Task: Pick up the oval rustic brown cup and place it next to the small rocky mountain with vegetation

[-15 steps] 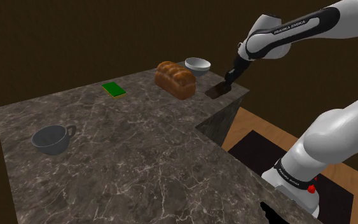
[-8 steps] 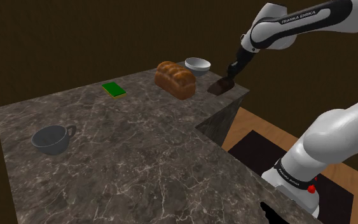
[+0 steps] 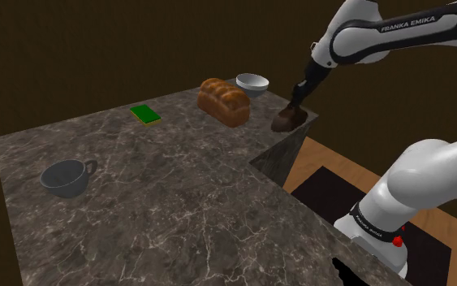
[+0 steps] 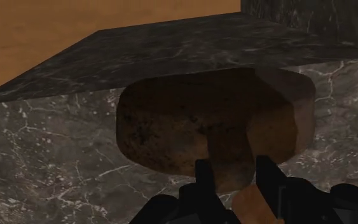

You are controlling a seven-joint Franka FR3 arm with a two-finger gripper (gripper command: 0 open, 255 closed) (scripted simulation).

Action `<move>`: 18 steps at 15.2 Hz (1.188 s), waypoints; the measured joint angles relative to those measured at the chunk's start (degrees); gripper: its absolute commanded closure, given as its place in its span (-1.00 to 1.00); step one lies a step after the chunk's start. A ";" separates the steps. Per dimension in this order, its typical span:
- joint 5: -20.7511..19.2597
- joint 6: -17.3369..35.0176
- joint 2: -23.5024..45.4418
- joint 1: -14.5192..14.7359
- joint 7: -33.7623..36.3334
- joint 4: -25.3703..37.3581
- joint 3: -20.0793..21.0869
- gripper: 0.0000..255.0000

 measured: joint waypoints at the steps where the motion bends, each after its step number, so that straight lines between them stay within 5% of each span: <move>1: 0.19 -0.31 -1.54 0.32 1.31 -1.24 1.14 1.00; 9: 3.65 -5.27 -16.24 4.23 11.41 -11.00 10.34 1.00; 18: 11.55 -13.72 -28.79 13.12 24.40 -15.11 22.31 1.00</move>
